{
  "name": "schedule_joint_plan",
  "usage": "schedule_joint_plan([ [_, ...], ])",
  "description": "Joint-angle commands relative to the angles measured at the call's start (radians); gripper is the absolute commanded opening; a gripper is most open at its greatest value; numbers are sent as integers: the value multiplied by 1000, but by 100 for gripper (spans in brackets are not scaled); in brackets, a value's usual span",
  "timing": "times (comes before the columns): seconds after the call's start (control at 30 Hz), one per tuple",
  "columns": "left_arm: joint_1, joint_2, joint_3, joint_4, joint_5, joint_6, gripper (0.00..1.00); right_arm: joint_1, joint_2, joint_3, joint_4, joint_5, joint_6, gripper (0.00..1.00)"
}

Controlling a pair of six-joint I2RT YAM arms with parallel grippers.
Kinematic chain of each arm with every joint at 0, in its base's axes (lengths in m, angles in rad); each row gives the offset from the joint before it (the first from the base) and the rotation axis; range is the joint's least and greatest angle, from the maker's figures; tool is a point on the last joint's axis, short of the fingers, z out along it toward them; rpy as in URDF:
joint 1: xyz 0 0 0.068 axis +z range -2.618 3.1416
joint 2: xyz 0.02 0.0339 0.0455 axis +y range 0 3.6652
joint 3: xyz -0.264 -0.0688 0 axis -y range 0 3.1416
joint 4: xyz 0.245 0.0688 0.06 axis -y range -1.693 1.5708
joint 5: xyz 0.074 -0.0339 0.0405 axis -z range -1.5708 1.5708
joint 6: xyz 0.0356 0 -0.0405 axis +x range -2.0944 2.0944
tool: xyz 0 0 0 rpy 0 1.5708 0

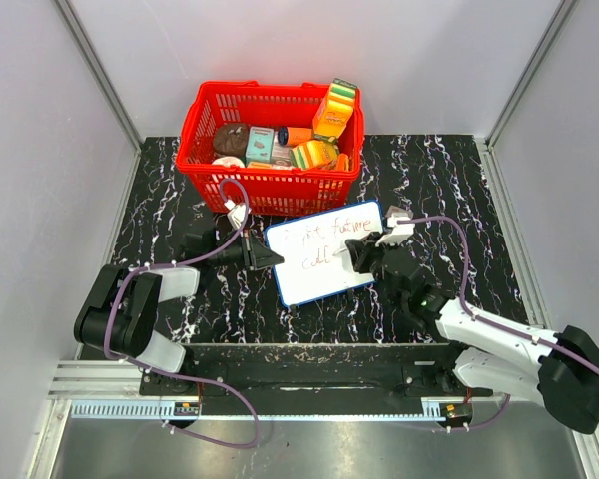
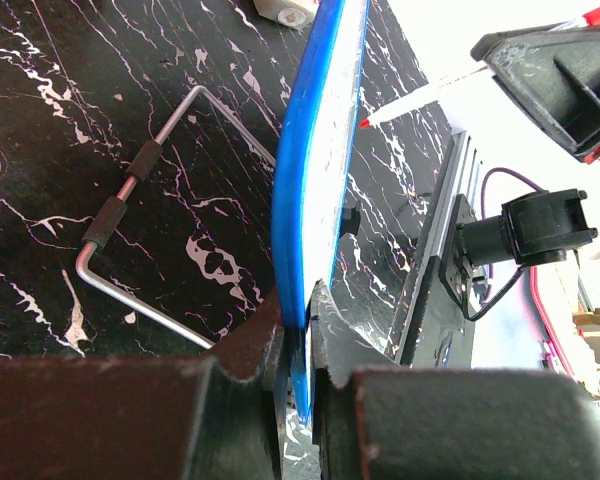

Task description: Write a sentence on the whiteboard

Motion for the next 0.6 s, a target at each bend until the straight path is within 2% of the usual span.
schedule_joint_plan([
  [0.0, -13, -1, 11, -46, -103, 109, 0, -9, -4, 61, 33, 65, -32, 0],
  [0.57, -15, -1, 10, -48, -102, 110, 0, -10, 16, 76, 28, 76, -43, 0],
])
